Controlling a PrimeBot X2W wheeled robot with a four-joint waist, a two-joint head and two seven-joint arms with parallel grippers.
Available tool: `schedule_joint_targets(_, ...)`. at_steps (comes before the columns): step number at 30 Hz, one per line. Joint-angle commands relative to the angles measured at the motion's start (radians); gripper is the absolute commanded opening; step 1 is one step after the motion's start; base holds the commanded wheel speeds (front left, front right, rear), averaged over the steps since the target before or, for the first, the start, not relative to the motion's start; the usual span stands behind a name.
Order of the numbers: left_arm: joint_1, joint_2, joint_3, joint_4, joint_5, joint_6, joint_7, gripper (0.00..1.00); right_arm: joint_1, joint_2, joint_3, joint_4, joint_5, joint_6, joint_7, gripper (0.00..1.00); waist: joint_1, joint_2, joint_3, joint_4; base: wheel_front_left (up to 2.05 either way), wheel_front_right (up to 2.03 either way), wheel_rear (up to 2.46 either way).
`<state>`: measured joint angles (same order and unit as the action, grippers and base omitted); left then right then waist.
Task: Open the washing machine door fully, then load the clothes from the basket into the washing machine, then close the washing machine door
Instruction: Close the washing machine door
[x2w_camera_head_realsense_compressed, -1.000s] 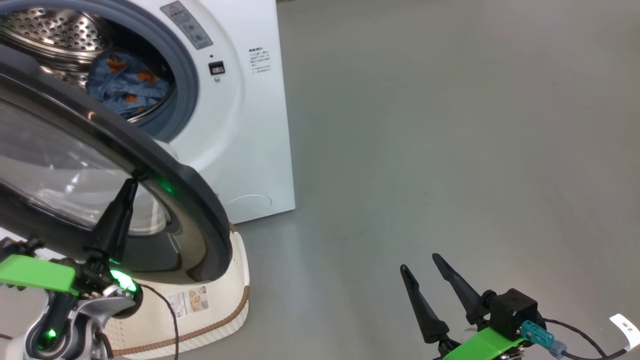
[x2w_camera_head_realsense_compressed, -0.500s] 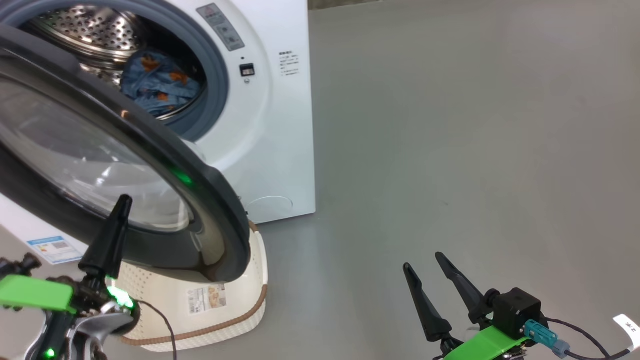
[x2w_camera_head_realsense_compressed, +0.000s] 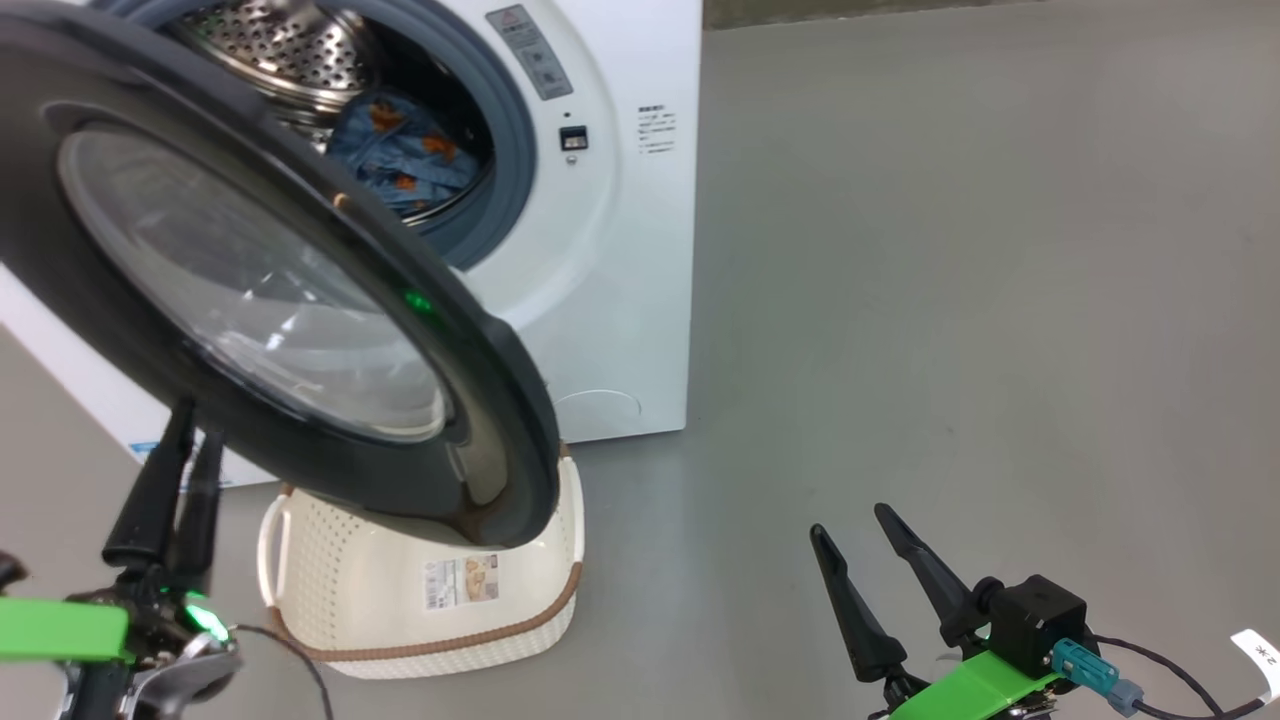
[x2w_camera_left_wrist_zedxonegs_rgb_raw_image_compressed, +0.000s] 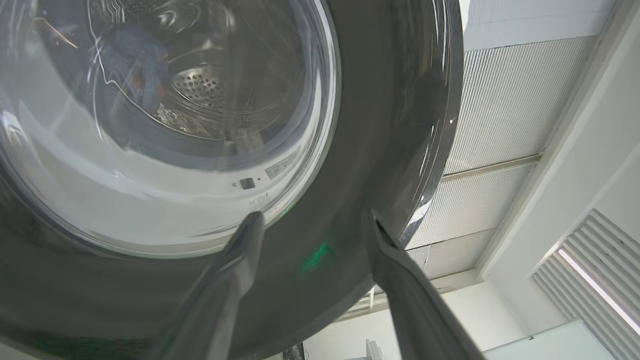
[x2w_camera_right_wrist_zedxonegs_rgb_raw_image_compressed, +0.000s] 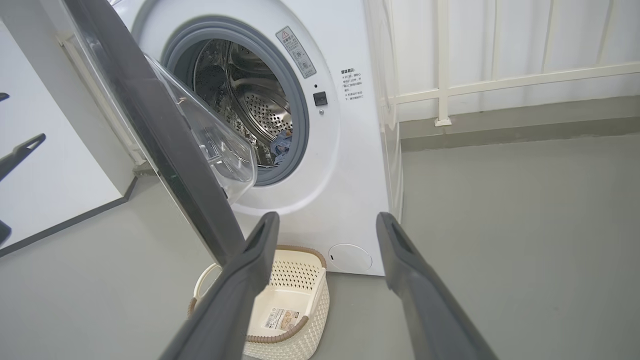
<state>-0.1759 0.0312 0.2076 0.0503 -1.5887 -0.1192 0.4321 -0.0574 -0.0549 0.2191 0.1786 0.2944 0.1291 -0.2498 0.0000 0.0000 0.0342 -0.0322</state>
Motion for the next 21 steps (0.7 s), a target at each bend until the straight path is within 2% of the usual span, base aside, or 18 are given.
schedule_joint_targets(1,-0.001,0.024,0.035,-0.04,0.026,-0.011,-0.014,1.0,0.0,0.005,0.024,-0.026,0.007,0.002,-0.012,1.0,0.0,0.0,0.0,0.01,0.0,0.0,0.0)
schedule_joint_targets(5,0.02,0.051,0.017,-0.102,0.124,-0.011,-0.092,1.0,-0.004,0.005,0.022,-0.028,0.006,0.002,-0.012,1.0,0.0,0.0,0.004,0.022,0.0,0.0,0.0)
schedule_joint_targets(9,0.045,0.101,-0.045,-0.15,0.216,-0.011,-0.193,1.0,-0.005,0.005,0.022,-0.03,0.004,0.002,-0.012,1.0,0.0,0.0,0.008,0.029,0.0,0.0,0.0)
schedule_joint_targets(15,0.086,0.219,-0.191,-0.177,0.34,-0.011,-0.423,1.0,-0.011,0.005,0.027,-0.03,0.001,0.002,-0.012,1.0,0.0,0.0,0.01,0.029,0.0,0.0,0.0)
schedule_joint_targets(21,0.128,0.357,-0.357,-0.125,0.462,-0.011,-0.653,1.0,-0.01,0.005,0.026,-0.033,-0.003,0.002,-0.012,1.0,0.0,0.0,0.007,0.029,0.0,0.0,0.0)
